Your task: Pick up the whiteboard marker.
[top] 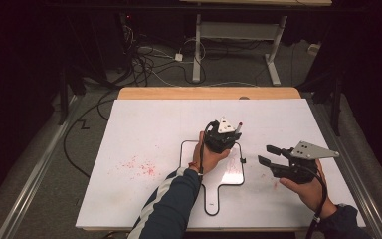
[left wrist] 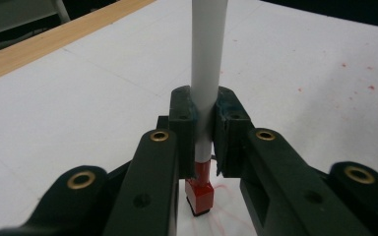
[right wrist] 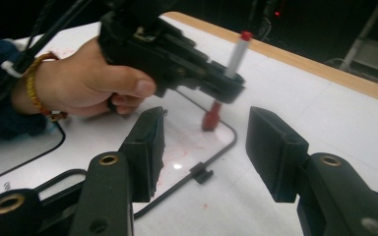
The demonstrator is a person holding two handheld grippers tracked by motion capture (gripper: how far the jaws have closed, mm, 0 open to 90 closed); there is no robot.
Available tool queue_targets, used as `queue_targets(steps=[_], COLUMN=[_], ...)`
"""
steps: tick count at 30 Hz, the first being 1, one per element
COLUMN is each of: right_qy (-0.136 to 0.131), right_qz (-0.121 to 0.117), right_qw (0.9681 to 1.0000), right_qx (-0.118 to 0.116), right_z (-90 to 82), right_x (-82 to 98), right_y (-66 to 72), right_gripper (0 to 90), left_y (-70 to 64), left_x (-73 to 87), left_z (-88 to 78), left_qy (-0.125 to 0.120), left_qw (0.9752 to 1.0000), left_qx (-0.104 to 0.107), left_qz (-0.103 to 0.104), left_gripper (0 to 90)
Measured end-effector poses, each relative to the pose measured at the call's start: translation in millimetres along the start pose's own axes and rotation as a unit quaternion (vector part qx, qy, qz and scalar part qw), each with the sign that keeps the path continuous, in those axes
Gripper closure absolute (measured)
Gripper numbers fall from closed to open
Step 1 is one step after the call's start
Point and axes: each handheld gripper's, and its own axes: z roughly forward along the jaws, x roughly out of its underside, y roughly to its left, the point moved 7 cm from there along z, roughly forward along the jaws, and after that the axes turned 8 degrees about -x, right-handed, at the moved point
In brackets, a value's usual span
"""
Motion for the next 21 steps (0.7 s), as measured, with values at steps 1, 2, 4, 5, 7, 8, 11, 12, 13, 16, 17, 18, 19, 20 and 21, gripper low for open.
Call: queue_targets(steps=[1,2,4,5,7,8,11,12,13,16,17,18,19,20,21], right_qy=[0.001,0.002,0.002,0.003,0.001,0.000,0.002,0.003,0.002,0.003,0.001,0.001,0.001,0.002,0.002], right_qz=[-0.005,-0.007,-0.011,-0.012,-0.013,-0.012,-0.018,-0.020,-0.023,-0.022,-0.022,-0.023,-0.023,-0.026,-0.026], right_qw=[1.0000,1.0000,0.9999,0.9999,0.9999,0.9999,0.9998,0.9998,0.9997,0.9998,0.9997,0.9997,0.9997,0.9997,0.9997], right_qx=[-0.004,-0.006,-0.009,-0.010,-0.009,-0.009,-0.004,-0.002,-0.003,-0.002,-0.001,-0.001,-0.001,0.001,0.001], right_z=[0.9,1.4,2.2,2.0,2.1,2.1,1.9,1.6,1.5,1.4,1.1,0.9,0.9,0.5,0.5], right_x=[0.2,0.5,1.0,1.4,1.9,2.3,3.2,3.3,3.4,3.8,3.7,3.8,3.8,3.7,3.7], right_y=[1.7,3.0,3.4,3.3,2.5,2.0,0.5,0.0,-0.5,-1.5,-2.0,-2.0,-2.0,-2.2,-2.2], right_gripper=[50.0,49.8,49.9,49.9,49.9,49.9,49.9,49.8,49.9,49.8,49.9,50.0,50.0,50.0,50.0], left_y=[-4.3,-7.4,-14.4,-17.9,-22.2,-22.2,-15.6,-11.3,-6.0,3.9,7.2,10.1,12.0,12.4,11.6], left_x=[0.0,0.2,0.5,0.3,-0.4,-0.4,-0.6,-0.1,0.4,1.5,2.4,3.2,3.9,4.4,4.5], left_z=[0.6,0.5,0.4,0.4,1.3,1.3,1.5,1.1,0.6,-0.9,-2.0,-3.0,-4.0,-4.6,-4.9], left_qy=[-0.004,-0.007,-0.011,-0.012,-0.014,-0.014,-0.012,-0.011,-0.007,-0.001,-0.001,0.001,0.002,0.002,0.002], left_qw=[0.9999,0.9998,0.9993,0.9992,0.9990,0.9990,0.9996,0.9997,0.9998,0.9998,0.9999,0.9999,1.0000,1.0000,1.0000], left_qx=[0.011,0.018,0.032,0.037,0.042,0.042,0.025,0.018,0.009,-0.007,-0.005,-0.006,-0.006,0.000,0.002], left_qz=[-0.005,-0.009,-0.013,-0.009,-0.001,-0.001,0.010,0.012,0.017,0.018,0.016,0.010,0.006,0.001,-0.003], left_gripper=[78.7,78.7,78.7,78.7,78.7,78.7,78.7,78.7,78.7,78.7,78.8,78.8,78.8,78.8,78.8])
